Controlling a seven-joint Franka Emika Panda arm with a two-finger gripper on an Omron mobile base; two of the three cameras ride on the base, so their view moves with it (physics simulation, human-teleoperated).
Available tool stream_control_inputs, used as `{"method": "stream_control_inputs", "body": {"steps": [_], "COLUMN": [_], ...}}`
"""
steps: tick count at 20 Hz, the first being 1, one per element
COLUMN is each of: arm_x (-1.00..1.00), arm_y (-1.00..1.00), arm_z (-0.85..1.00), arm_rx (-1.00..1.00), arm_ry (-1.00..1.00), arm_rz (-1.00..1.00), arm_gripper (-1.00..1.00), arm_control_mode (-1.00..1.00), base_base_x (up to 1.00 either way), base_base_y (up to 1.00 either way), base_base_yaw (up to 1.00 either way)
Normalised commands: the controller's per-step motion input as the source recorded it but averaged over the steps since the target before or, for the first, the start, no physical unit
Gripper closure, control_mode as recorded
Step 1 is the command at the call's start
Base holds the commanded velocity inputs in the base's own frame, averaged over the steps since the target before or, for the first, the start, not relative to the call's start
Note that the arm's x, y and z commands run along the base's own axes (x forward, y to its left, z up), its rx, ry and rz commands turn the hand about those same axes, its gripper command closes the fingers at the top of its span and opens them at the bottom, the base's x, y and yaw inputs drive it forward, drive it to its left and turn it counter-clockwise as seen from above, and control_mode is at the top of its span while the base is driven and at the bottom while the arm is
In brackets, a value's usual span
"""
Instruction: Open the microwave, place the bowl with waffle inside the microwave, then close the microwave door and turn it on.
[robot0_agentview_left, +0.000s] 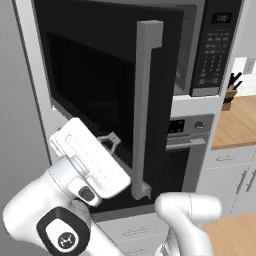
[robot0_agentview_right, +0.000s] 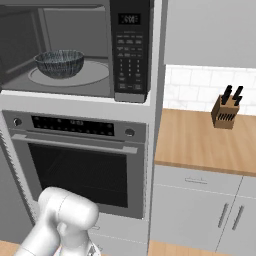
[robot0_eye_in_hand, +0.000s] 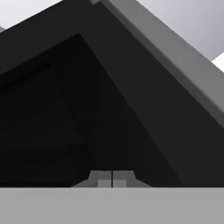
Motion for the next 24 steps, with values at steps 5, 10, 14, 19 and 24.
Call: {"method": "stream_control_inputs", "body": {"steps": [5, 10, 14, 19, 24], "arm_x": [0.12, 0.53, 0.77, 0.99, 1.00], "arm_y": [-0.98, -0.83, -0.60, -0.43, -0.13], "arm_z": [0.27, 0.06, 0.02, 0.02, 0.01], "arm_rx": [0.08, 0.01, 0.02, 0.01, 0.02], "arm_ry": [0.18, 0.48, 0.50, 0.47, 0.37], "arm_rz": [0.24, 0.29, 0.28, 0.25, 0.24], "arm_gripper": [1.00, 1.00, 1.00, 1.00, 1.00], "arm_control_mode": [-1.00, -1.00, -1.00, -1.00, -1.00], "base_base_x": [0.00, 0.00, 0.00, 0.00, 0.00], "base_base_y": [0.00, 0.00, 0.00, 0.00, 0.00], "base_base_yaw": [0.00, 0.00, 0.00, 0.00, 0.00]}}
